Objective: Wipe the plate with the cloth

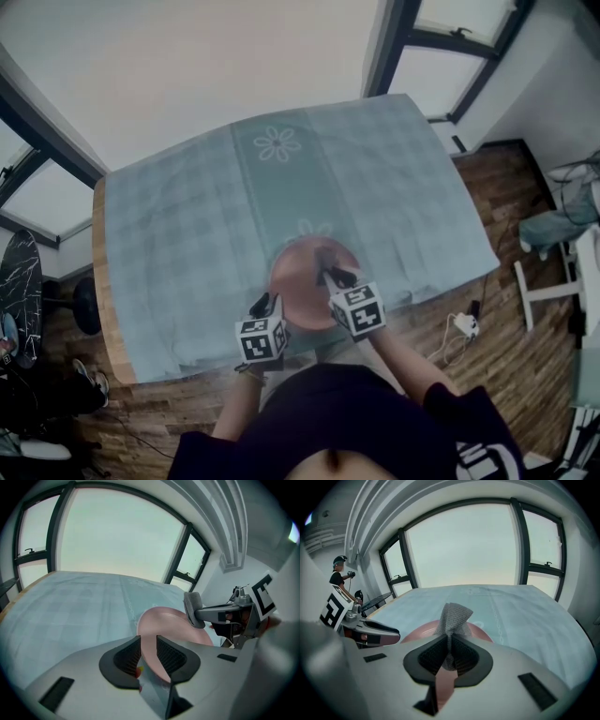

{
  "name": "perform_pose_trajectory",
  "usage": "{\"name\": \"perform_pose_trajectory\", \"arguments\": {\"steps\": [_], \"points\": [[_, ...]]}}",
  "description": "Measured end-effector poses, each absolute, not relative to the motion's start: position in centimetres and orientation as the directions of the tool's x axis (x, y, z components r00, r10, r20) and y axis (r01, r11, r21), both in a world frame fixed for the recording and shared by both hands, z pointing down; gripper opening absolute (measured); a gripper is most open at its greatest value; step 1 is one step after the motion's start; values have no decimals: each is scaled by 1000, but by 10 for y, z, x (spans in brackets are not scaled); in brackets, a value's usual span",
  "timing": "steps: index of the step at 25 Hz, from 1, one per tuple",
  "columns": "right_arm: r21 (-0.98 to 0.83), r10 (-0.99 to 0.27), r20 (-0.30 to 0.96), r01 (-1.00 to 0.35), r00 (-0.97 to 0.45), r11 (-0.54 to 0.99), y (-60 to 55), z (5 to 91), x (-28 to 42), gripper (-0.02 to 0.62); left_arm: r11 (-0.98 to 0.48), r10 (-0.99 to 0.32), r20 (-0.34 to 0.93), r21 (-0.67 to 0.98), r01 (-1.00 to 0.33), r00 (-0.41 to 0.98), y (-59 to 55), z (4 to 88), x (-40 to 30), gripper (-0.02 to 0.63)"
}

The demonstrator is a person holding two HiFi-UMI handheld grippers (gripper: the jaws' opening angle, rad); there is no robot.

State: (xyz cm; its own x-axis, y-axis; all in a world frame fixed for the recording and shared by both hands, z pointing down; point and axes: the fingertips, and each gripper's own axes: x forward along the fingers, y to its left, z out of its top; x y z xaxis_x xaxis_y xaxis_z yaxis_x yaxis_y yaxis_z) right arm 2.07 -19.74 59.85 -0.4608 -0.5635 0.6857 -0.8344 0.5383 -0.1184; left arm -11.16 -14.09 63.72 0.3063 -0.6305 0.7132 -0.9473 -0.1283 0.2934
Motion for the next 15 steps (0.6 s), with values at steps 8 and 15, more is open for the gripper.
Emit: {"name": "perform_pose_trajectory", "arguments": {"steps": [8, 15], "points": [[-111, -529, 718, -825, -452, 555, -220, 617, 14, 32, -89, -603, 749, 280, -956, 275, -146, 657, -114, 117], [-107, -502, 748, -825, -435, 555, -237, 636, 11, 32, -57, -582, 769, 287, -956, 265, -148, 671, -114, 115]]}}
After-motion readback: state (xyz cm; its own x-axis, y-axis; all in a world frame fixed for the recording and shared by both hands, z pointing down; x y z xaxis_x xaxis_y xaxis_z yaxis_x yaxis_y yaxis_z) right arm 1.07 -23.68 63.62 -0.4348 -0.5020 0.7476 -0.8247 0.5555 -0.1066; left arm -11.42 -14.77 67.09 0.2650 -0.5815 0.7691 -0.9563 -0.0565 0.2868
